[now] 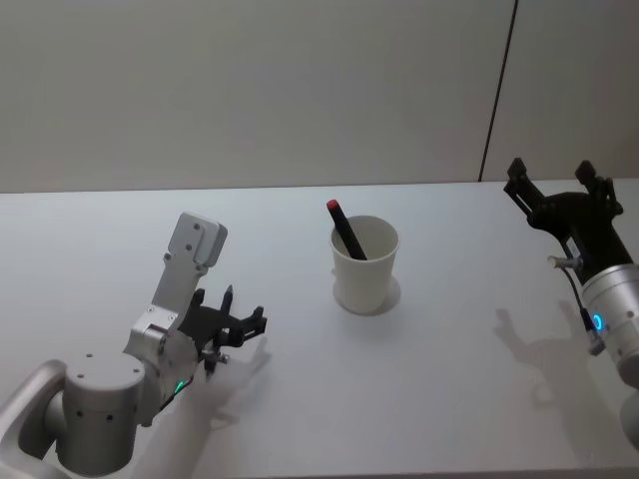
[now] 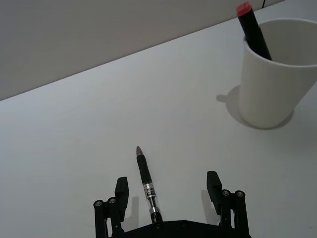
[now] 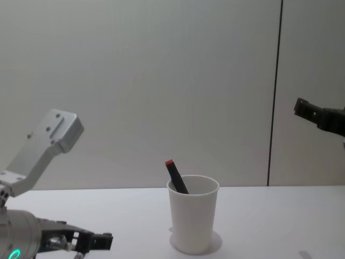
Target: Place the pen into the pen holder.
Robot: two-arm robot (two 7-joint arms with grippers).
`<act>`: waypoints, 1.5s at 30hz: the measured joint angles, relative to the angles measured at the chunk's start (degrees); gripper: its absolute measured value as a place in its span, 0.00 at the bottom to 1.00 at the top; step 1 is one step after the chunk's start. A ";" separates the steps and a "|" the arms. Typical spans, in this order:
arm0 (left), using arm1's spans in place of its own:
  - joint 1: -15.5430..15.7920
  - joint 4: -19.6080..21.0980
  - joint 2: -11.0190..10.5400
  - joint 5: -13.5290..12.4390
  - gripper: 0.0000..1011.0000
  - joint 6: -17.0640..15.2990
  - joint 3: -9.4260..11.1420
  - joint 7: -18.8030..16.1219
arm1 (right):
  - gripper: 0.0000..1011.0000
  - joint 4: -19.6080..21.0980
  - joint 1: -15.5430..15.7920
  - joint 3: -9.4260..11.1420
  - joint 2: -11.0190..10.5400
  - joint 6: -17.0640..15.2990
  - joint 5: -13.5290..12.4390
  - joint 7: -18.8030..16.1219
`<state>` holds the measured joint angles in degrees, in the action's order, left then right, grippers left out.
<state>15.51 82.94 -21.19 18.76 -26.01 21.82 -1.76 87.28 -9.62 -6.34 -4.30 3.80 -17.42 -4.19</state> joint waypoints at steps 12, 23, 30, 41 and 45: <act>0.15 -2.20 0.25 -0.21 0.99 -1.27 -0.34 0.21 | 0.99 0.00 -0.01 0.00 0.00 0.00 0.00 0.00; -0.18 -3.55 0.39 0.10 0.97 -1.68 -0.54 0.25 | 0.99 -0.01 0.00 0.00 0.00 0.00 0.00 0.00; -0.52 -4.29 0.48 0.80 0.80 -1.47 -0.75 0.21 | 0.99 -0.01 0.00 0.00 0.00 0.00 0.00 0.00; -1.23 -5.03 0.53 2.39 0.44 0.23 -1.25 -0.49 | 0.99 -0.01 0.00 0.00 0.00 0.00 0.00 0.00; -1.42 -5.14 0.52 2.75 0.32 0.65 -1.40 -0.74 | 0.99 -0.01 0.00 0.00 0.00 0.00 0.00 0.00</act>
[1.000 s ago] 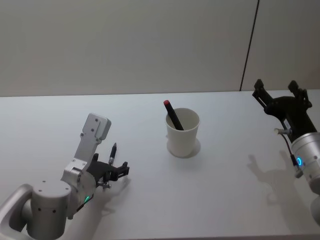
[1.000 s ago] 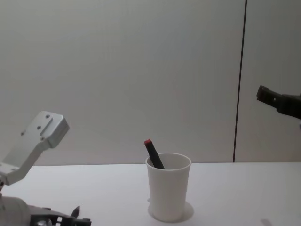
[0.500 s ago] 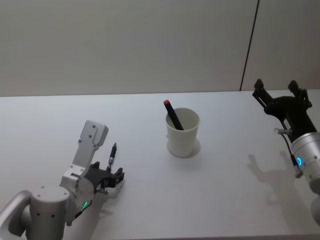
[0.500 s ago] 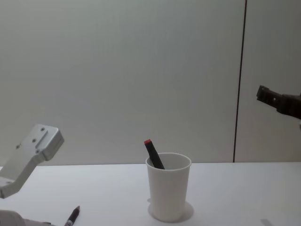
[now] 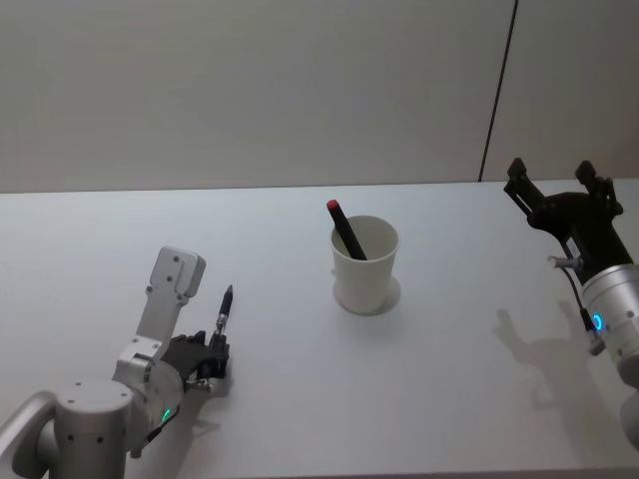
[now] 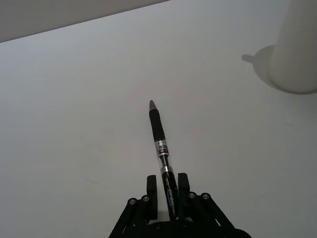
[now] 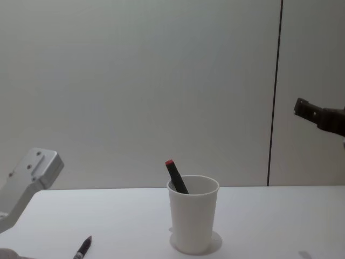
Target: Place the pen into the pen holder.
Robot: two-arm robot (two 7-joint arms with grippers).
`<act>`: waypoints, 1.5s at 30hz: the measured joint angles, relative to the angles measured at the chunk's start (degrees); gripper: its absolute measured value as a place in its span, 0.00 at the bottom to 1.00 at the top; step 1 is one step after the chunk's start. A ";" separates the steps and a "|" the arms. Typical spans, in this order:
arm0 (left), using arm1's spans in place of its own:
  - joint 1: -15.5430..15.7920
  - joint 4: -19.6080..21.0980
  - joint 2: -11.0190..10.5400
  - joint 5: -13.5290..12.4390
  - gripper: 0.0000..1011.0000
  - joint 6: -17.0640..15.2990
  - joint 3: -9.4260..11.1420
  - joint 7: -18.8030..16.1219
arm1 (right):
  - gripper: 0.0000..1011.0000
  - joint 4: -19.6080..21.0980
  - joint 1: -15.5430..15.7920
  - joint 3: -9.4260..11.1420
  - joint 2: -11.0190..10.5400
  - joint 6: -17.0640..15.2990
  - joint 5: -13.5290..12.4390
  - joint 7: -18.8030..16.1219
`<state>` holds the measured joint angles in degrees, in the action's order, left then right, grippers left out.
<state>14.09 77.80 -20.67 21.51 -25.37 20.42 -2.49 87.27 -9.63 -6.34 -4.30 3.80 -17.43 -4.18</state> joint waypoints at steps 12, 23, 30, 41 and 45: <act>-0.26 -0.39 0.21 0.51 0.12 0.50 -0.32 -0.16 | 0.99 0.00 0.00 0.00 0.00 0.00 0.00 0.00; -0.47 -0.20 0.39 0.10 0.12 0.94 -0.35 0.04 | 0.99 0.00 0.00 0.00 0.00 0.00 0.00 0.00; -1.02 1.55 0.12 -0.93 0.12 2.67 -0.48 -0.34 | 0.99 0.00 0.00 0.00 0.00 0.00 0.00 0.00; -2.49 6.04 -0.77 -3.36 0.12 7.26 -0.94 -2.43 | 0.99 0.00 0.00 0.00 0.00 0.00 0.00 0.00; -2.99 7.23 -1.04 -4.29 0.12 9.53 -1.07 -3.12 | 0.99 0.00 0.00 0.00 0.00 0.00 0.00 0.00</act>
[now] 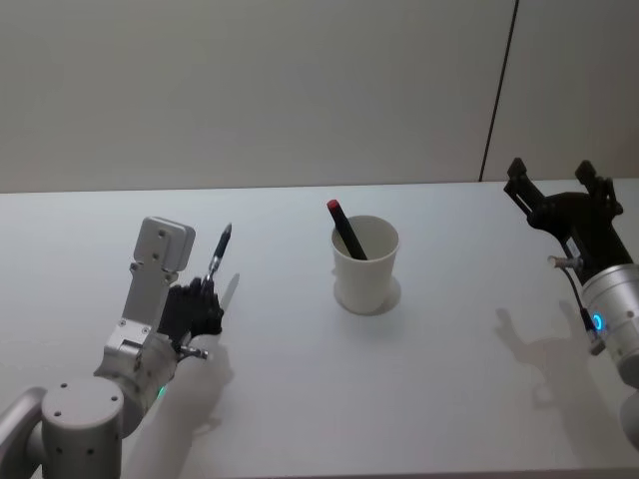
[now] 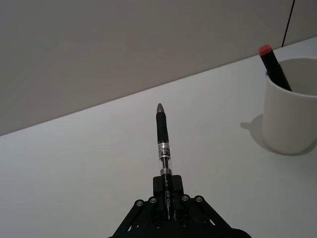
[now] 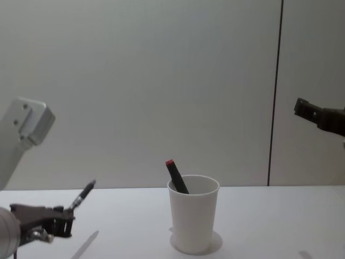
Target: Place the pen into the pen holder.
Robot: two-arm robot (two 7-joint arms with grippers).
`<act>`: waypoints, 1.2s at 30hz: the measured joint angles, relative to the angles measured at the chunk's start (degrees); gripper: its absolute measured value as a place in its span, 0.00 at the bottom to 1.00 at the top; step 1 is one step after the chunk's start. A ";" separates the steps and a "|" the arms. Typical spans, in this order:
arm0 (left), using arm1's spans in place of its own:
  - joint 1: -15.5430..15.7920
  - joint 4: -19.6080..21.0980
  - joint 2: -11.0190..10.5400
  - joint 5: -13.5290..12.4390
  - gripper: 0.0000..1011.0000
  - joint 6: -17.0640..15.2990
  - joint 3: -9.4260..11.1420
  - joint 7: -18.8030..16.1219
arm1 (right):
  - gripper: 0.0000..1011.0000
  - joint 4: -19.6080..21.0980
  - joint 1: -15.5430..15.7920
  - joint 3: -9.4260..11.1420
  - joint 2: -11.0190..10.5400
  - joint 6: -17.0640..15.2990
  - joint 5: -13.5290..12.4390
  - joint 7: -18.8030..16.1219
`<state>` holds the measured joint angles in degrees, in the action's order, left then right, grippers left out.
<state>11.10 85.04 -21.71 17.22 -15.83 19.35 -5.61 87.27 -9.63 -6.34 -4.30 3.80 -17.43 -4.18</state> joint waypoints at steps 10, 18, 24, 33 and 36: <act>-1.13 1.95 -0.52 -2.93 0.12 8.17 -0.23 -0.41 | 0.99 0.00 0.00 0.00 0.00 0.00 0.00 0.00; -1.37 1.79 -0.62 -4.62 0.12 15.99 -0.35 1.76 | 0.99 0.00 0.00 0.00 0.00 0.00 0.00 0.00; -1.05 0.47 -0.49 -5.07 0.12 22.59 -0.45 5.08 | 0.99 0.00 0.00 0.00 0.00 0.00 0.00 0.00; 0.28 -2.70 0.05 -4.34 0.12 31.91 -0.59 12.10 | 0.99 0.00 0.00 0.00 0.00 0.00 0.00 0.00; 0.85 -3.88 0.28 -3.63 0.12 34.79 -0.60 14.91 | 0.99 0.00 0.00 0.00 0.00 0.00 0.00 0.00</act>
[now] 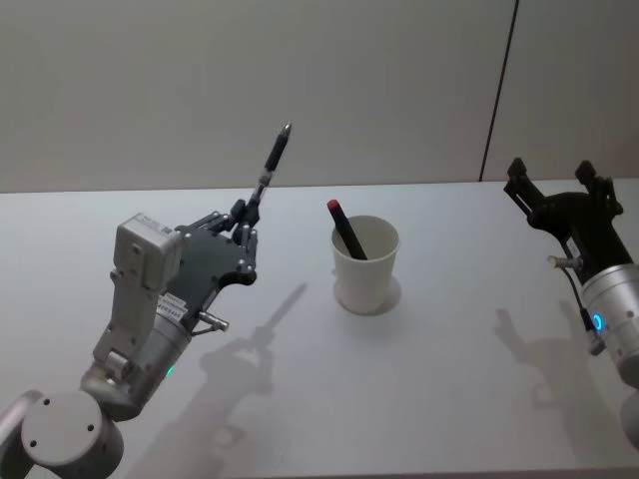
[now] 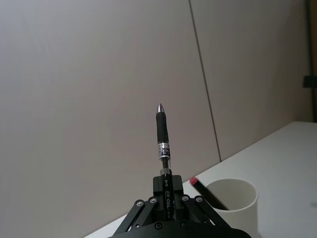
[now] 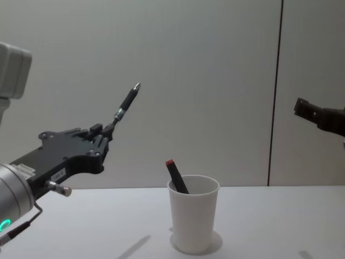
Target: Place the pen into the pen holder.
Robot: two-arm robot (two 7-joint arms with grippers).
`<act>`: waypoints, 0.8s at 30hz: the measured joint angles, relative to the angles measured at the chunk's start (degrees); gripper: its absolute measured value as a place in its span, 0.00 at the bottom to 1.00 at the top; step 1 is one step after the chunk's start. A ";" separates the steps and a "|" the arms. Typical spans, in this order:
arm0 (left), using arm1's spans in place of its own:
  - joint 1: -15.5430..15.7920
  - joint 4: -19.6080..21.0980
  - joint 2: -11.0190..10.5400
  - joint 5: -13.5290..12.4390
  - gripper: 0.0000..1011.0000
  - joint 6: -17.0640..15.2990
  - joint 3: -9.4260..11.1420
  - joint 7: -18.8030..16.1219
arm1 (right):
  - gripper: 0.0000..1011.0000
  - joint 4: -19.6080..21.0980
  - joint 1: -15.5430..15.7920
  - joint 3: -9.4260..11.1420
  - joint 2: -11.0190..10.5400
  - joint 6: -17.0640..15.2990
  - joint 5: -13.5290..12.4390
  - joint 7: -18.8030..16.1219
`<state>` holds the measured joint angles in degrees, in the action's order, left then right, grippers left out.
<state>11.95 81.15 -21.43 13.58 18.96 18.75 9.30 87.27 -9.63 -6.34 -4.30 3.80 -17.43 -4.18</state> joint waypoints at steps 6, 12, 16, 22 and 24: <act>1.34 -2.61 0.60 1.78 0.12 5.15 -0.02 6.02 | 0.99 0.00 0.00 0.00 0.00 0.00 0.00 0.00; 2.98 -5.61 1.35 4.32 0.12 9.88 0.05 12.90 | 0.99 0.00 0.00 0.00 0.00 0.00 0.00 0.00; 4.11 -7.63 1.86 6.11 0.12 12.28 0.16 17.15 | 0.99 0.00 0.00 0.00 0.00 0.00 0.00 0.00; 6.01 -10.95 2.74 9.71 0.12 15.90 0.40 25.02 | 0.99 0.00 0.00 0.00 0.00 0.00 0.00 0.00; 6.76 -12.38 3.11 11.08 0.12 16.95 0.51 27.82 | 0.99 0.00 0.00 0.00 0.00 0.00 0.00 0.00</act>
<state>18.72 68.77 -18.32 24.66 35.91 19.26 37.12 87.27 -9.63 -6.34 -4.30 3.80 -17.43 -4.18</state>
